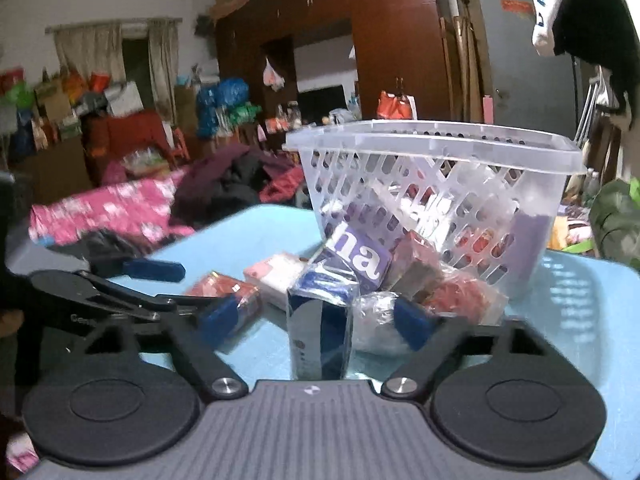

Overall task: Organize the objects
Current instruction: 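Grasp the red wrapped pack with the left tool while the right grasps the blue box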

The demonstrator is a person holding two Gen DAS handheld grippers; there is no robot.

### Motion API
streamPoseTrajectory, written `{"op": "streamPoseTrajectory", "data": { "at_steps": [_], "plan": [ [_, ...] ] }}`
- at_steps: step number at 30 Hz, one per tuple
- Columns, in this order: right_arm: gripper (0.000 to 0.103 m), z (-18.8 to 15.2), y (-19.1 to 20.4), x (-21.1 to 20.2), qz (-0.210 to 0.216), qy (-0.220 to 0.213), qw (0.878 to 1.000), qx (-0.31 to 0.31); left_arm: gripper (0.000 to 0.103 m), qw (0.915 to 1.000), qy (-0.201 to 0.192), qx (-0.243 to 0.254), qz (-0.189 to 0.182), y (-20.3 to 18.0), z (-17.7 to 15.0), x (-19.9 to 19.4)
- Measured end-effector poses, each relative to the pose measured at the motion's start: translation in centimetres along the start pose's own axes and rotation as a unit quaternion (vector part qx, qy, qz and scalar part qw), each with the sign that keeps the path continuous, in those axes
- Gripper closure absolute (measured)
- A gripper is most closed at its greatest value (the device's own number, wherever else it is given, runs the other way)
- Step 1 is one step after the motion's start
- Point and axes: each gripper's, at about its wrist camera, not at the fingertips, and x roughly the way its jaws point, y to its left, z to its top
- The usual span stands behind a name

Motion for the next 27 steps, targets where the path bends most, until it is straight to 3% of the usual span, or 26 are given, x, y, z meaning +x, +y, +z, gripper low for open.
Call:
{"op": "streamPoseTrajectory", "data": {
  "at_steps": [1, 6, 7, 8, 9, 16, 27],
  "plan": [
    [0.06, 0.0, -0.1, 0.0, 0.002, 0.004, 1.0, 0.004, 0.012, 1.0, 0.003, 0.005, 0.002, -0.4, -0.3, -0.1],
    [0.06, -0.6, -2.7, -2.5, 0.01, -0.033, 0.999, 0.041, 0.012, 0.9993, 0.015, 0.027, 0.019, -1.9, -0.5, 0.6],
    [0.06, -0.8, -3.7, -3.2, 0.013, -0.044, 0.997, 0.057, 0.018, 0.9992, 0.015, 0.03, 0.021, -2.2, -0.5, 0.6],
    [0.06, -1.1, -4.5, -3.8, 0.013, -0.051, 0.996, 0.073, 0.032, 0.9992, 0.017, 0.029, 0.021, -2.3, -0.6, 0.8],
    [0.06, -1.5, -5.4, -4.4, 0.009, -0.059, 0.994, 0.087, 0.037, 0.9993, 0.018, 0.025, 0.021, -2.3, -0.6, 0.9],
    [0.06, -2.1, -6.7, -5.1, -0.029, -0.08, 0.992, 0.091, 0.038, 0.9992, -0.036, 0.008, -0.013, -2.3, -0.6, -0.6],
    [0.06, -2.2, -7.1, -5.2, -0.047, -0.094, 0.99, 0.091, 0.038, 0.9963, -0.068, 0.017, -0.05, -3.0, 0.5, -0.6]
  ]
}}
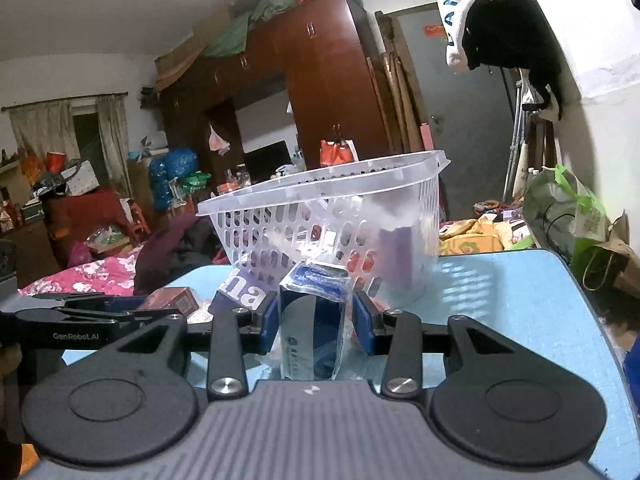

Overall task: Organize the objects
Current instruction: 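Grasp the red wrapped pack with the left tool while the right grasps the blue box, then carry both held items over the white basket and release them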

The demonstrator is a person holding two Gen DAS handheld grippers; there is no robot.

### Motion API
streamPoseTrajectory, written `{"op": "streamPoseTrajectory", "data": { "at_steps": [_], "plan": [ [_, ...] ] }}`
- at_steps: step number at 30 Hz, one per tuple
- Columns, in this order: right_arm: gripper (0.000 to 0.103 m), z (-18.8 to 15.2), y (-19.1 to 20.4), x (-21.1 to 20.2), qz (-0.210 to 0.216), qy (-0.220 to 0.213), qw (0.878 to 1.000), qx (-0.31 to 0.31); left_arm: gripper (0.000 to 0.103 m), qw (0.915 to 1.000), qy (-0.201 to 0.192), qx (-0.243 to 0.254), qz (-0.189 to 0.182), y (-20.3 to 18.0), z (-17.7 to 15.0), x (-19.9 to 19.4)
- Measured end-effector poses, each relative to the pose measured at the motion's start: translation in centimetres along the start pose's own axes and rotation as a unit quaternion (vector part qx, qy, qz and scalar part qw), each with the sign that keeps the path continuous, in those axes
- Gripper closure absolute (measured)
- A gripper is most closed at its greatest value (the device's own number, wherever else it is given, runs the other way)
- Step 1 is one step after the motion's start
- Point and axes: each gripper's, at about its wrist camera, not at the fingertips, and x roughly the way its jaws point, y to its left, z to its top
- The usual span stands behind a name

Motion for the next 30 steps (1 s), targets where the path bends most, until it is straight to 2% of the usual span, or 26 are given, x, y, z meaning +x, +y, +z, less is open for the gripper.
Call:
{"op": "streamPoseTrajectory", "data": {
  "at_steps": [30],
  "plan": [
    [0.06, -0.6, 0.0, -0.5, -0.008, -0.015, 1.0, 0.003, 0.038, 0.9983, -0.009, -0.051, -0.026, 1.6, -0.8, 0.2]
  ]
}}
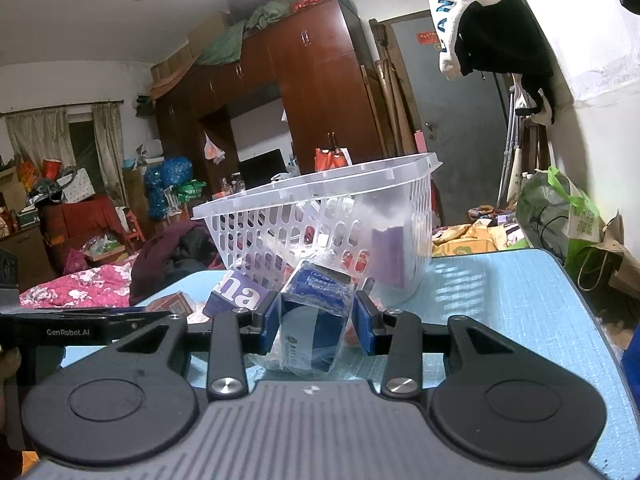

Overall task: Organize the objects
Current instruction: 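Carry both held items over the white basket and release them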

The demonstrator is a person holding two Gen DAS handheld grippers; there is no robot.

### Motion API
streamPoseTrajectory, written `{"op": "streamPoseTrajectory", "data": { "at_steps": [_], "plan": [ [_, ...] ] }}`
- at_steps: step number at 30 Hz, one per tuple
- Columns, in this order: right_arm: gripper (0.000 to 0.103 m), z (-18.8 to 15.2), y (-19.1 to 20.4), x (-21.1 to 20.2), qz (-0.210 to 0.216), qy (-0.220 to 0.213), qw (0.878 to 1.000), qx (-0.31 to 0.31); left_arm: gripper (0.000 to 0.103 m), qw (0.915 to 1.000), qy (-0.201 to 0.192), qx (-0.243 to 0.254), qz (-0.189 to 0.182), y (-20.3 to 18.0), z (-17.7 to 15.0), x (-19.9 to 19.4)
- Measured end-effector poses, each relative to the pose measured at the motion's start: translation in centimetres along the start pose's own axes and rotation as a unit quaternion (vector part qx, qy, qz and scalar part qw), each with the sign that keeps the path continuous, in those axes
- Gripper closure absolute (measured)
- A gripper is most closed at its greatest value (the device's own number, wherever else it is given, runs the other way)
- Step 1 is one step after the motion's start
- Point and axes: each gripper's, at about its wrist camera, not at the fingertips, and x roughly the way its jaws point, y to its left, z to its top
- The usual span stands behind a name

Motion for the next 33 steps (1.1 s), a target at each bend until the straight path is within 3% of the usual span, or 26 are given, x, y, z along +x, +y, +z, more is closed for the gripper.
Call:
{"op": "streamPoseTrajectory", "data": {
  "at_steps": [11, 17, 21, 24, 27, 29, 32, 33],
  "plan": [
    [0.06, 0.0, 0.0, -0.2, 0.001, -0.007, 1.0, 0.001, 0.037, 0.9999, -0.006, -0.005, -0.008, 0.3, 0.0, -0.3],
    [0.06, 0.9, 0.5, -0.9, 0.005, -0.022, 1.0, -0.011, 0.037, 0.9989, -0.039, -0.014, -0.023, 1.1, 1.2, -1.8],
    [0.06, 4.6, 1.6, -1.9, 0.012, -0.057, 0.998, -0.037, 0.037, 0.9971, -0.068, 0.004, -0.033, 0.9, 4.9, -2.8],
    [0.06, 8.6, 2.2, -0.1, 0.014, -0.062, 0.996, -0.056, 0.037, 0.9955, -0.08, 0.014, -0.048, 0.1, 9.3, -1.7],
    [0.06, 12.2, 2.4, 3.0, 0.008, -0.055, 0.996, -0.067, 0.037, 0.9953, -0.071, 0.012, -0.064, -0.6, 13.7, 1.0],
    [0.06, 13.6, 2.6, 4.7, -0.014, -0.063, 0.995, -0.082, 0.037, 0.9969, -0.059, 0.013, -0.049, -1.1, 16.0, 3.8],
    [0.058, 14.6, 2.0, 7.8, -0.028, -0.039, 0.995, -0.085, 0.036, 0.9991, -0.027, 0.015, -0.031, -1.3, 17.7, 7.9],
    [0.046, 14.6, 1.7, 8.6, -0.032, -0.038, 0.995, -0.087, 0.033, 0.9994, -0.013, 0.016, -0.028, -1.1, 17.7, 9.1]
  ]
}}
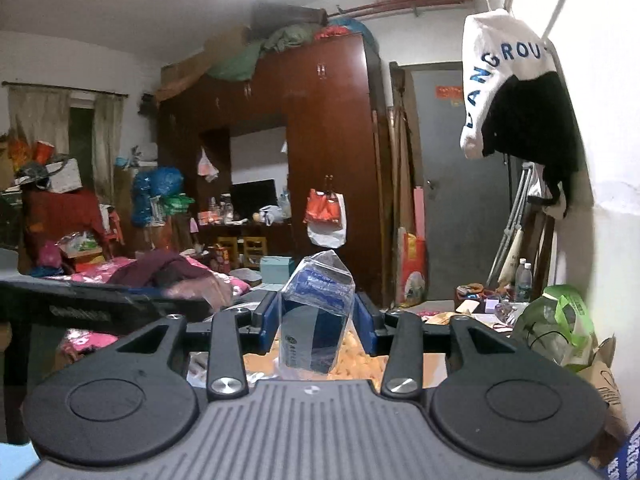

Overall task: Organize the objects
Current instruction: 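Carry both held items over the white basket and release them, then grasp the pink THANK YOU box with the left tool while the right grasps the red bag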

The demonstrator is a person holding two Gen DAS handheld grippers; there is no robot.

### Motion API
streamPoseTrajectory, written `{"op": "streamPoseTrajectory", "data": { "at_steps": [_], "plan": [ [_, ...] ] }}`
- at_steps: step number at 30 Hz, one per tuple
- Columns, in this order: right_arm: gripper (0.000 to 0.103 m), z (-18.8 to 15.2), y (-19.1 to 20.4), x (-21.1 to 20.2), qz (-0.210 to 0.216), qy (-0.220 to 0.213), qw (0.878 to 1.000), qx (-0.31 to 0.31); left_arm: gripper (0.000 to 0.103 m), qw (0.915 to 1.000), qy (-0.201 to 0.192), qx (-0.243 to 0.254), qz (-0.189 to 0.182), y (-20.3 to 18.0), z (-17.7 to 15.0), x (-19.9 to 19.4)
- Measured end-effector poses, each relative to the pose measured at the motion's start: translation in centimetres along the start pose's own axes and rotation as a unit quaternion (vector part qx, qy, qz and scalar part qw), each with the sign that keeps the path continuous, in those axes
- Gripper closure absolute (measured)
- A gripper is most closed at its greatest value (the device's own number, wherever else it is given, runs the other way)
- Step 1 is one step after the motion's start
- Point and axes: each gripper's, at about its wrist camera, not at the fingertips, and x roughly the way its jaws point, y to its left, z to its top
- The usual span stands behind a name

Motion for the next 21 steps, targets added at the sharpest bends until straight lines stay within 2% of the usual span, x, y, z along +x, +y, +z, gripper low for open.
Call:
{"op": "streamPoseTrajectory", "data": {
  "at_steps": [1, 2, 4, 7, 9, 10, 12, 14, 15, 16, 18, 21],
  "plan": [
    [0.017, -0.3, 0.0, 0.9, -0.007, 0.015, 1.0, -0.012, 0.019, 0.9999, 0.013, 0.006, 0.008, 0.1, -0.3, 1.0],
    [0.007, -0.6, 0.0, 1.6, -0.015, 0.033, 0.999, -0.024, 0.007, 0.9995, 0.018, 0.014, 0.022, 0.1, -0.7, 1.3],
    [0.005, -1.4, 0.2, 0.9, -0.022, 0.035, 0.999, -0.032, 0.004, 0.9987, 0.012, 0.034, 0.036, 0.0, -1.8, 0.6],
    [0.0, -2.8, 0.2, -2.6, 0.001, 0.028, 1.0, -0.013, 0.0, 0.9982, -0.025, 0.045, 0.032, -0.2, -3.9, -3.0],
    [0.0, -4.6, 0.1, -5.1, 0.01, 0.022, 1.0, -0.004, 0.0, 0.9973, -0.047, 0.046, 0.032, -0.2, -6.2, -5.6],
    [0.0, -5.5, -0.1, -5.6, 0.015, 0.033, 0.999, 0.001, 0.0, 0.9973, -0.041, 0.047, 0.04, -0.2, -7.1, -6.0],
    [0.0, -7.7, -0.4, -6.1, 0.013, 0.062, 0.998, 0.014, 0.0, 0.9977, 0.003, 0.044, 0.052, 0.2, -9.2, -6.3],
    [0.0, -9.7, -0.9, -5.2, 0.008, 0.109, 0.994, 0.023, 0.0, 0.9984, 0.04, 0.014, 0.037, 1.1, -11.0, -6.0],
    [0.003, -10.5, -1.2, -4.7, 0.003, 0.128, 0.991, 0.03, 0.0, 0.9981, 0.056, 0.001, 0.026, 1.4, -11.7, -5.8],
    [0.014, -11.1, -1.7, -4.1, 0.0, 0.148, 0.988, 0.045, 0.002, 0.9975, 0.065, -0.007, 0.024, 1.6, -12.1, -5.8],
    [0.026, -11.6, -2.6, -3.1, 0.019, 0.171, 0.982, 0.082, 0.003, 0.997, 0.069, -0.003, 0.035, 1.4, -12.6, -5.5],
    [0.025, -11.7, -2.6, -2.3, 0.027, 0.178, 0.979, 0.093, 0.003, 0.9952, 0.086, 0.009, 0.046, 0.9, -13.3, -4.9]
  ]
}}
